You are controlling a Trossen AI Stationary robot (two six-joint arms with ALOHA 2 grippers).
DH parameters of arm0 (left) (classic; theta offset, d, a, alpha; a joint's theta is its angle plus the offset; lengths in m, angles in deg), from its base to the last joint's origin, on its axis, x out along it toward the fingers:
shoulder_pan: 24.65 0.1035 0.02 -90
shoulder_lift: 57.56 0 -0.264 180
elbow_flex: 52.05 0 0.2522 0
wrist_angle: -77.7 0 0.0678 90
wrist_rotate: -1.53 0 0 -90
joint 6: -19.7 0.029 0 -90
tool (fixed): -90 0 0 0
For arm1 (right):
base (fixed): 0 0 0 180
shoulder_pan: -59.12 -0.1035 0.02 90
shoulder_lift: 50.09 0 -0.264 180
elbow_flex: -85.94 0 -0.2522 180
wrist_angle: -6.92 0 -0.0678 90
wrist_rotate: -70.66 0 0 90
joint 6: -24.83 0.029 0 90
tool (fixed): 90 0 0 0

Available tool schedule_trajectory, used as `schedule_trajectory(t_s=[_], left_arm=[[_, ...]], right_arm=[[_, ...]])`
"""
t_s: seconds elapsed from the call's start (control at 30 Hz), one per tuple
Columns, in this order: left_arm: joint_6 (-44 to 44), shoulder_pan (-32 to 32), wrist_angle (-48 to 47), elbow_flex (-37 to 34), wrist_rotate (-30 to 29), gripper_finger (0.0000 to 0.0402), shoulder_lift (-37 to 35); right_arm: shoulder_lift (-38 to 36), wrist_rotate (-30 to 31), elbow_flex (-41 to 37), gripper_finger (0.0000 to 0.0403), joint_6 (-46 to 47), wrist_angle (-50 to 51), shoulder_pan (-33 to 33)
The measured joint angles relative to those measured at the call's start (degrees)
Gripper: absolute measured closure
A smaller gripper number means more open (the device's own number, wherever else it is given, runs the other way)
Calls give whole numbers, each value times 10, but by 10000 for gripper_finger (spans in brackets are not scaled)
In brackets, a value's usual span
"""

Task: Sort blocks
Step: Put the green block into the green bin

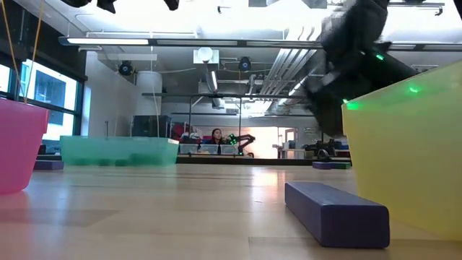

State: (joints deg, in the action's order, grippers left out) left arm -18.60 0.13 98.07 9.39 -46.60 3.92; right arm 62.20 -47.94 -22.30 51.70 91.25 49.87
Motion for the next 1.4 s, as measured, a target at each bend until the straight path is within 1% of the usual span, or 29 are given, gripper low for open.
schedule_trajectory(t_s=[0.13, 0.2, 0.33, 0.43, 0.5, 0.63, 0.8, 0.9, 1.03, 1.07, 1.2, 1.4], left_arm=[[0, 0, 0, 0, 0, 177, 0], [0, 0, 0, 0, 0, 177, 0], [-2, 0, 0, 0, 0, 177, 0], [-5, 0, 0, 0, 0, 177, 0], [-5, 0, 0, 0, 0, 177, 0], [-7, 0, 0, 0, 0, 177, 0], [-11, 0, 0, 0, -3, 177, 0], [-18, 2, 0, 0, -3, 177, 0], [-61, 4, 2, 0, -1, 177, -1], [-68, 4, 3, 0, 2, 177, -3], [-70, -9, 25, 1, 19, 177, -15], [-94, -25, 14, 1, 30, 177, -44]], right_arm=[[-1, 6, 66, 403, -7, -51, 24], [-1, 20, 97, 403, 1, -85, 45], [-1, 100, 152, 403, 0, -127, 91], [0, 152, 173, 403, 6, -128, 125], [1, 172, 177, 403, 15, -125, 147], [1, 182, 177, 403, 11, -122, 175], [-7, 258, 177, 403, -13, -102, 200], [-10, 261, 168, 403, -20, -99, 225], [-21, 256, 138, 403, -39, -92, 241], [-27, 258, 134, 403, -45, -97, 242], [-66, 313, 130, 403, -62, -148, 239], [-140, 318, 130, 403, -60, -180, 249]])
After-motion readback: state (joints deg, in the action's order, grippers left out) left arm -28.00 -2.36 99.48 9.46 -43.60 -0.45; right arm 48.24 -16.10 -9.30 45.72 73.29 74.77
